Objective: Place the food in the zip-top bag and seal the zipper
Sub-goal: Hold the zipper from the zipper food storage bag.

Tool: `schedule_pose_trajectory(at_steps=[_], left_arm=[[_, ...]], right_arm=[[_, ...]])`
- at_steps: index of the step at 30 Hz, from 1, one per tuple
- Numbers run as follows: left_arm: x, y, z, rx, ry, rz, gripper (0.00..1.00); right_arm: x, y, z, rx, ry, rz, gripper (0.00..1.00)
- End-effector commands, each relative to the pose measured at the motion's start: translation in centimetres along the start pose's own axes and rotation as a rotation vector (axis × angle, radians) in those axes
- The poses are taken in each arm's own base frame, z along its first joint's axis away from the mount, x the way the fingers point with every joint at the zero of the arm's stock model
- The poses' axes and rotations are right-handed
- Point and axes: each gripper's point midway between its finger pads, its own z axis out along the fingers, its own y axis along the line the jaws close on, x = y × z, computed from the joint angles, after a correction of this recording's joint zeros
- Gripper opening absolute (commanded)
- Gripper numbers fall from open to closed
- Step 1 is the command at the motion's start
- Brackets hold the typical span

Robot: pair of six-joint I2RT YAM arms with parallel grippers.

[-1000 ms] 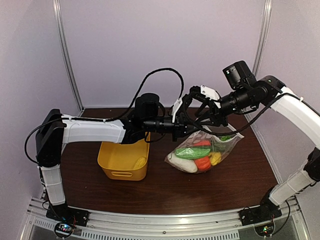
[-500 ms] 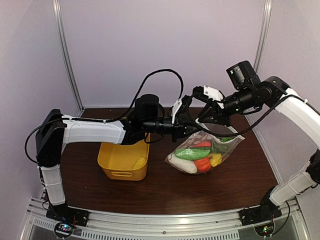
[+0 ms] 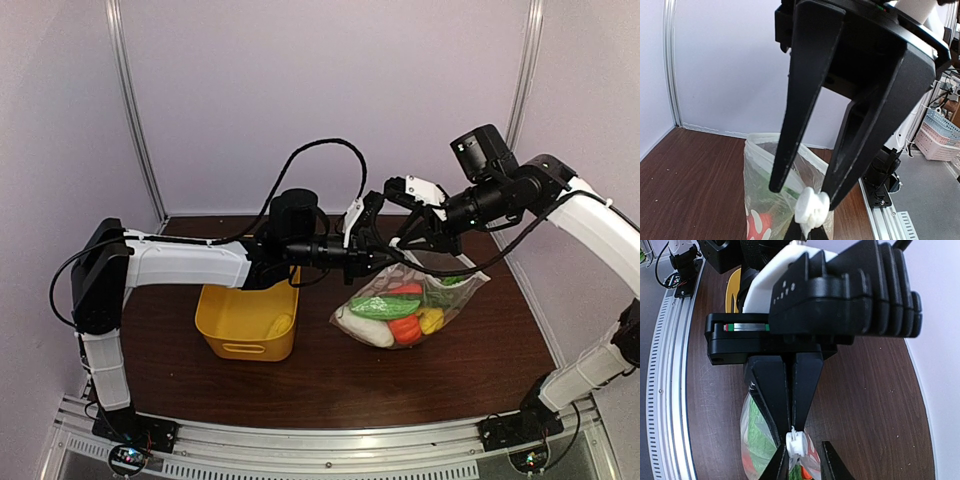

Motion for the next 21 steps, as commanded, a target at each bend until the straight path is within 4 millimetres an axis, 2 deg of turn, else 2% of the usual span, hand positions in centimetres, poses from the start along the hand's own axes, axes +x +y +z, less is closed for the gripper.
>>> schedule_pose_trajectory(at_steps=[1,8,21], left_arm=[[-2.7,-1.2,-0.6,0.02,-0.062,0.069,0.0],[-3.0,-1.2,-0.6,0.022,-0.067,0.076,0.0],[-2.5,-1.2,-0.5,0.028,-0.063,0.071,0.0]], right_arm=[[0.4,0.4,0.8,-0.04,0.026,0.005,0.22],[0.0,0.4,0.9,-0.053,0.009,0.017,0.15],[-0.7,0.6,0.2,-0.055,-0.021,0.029,0.19]])
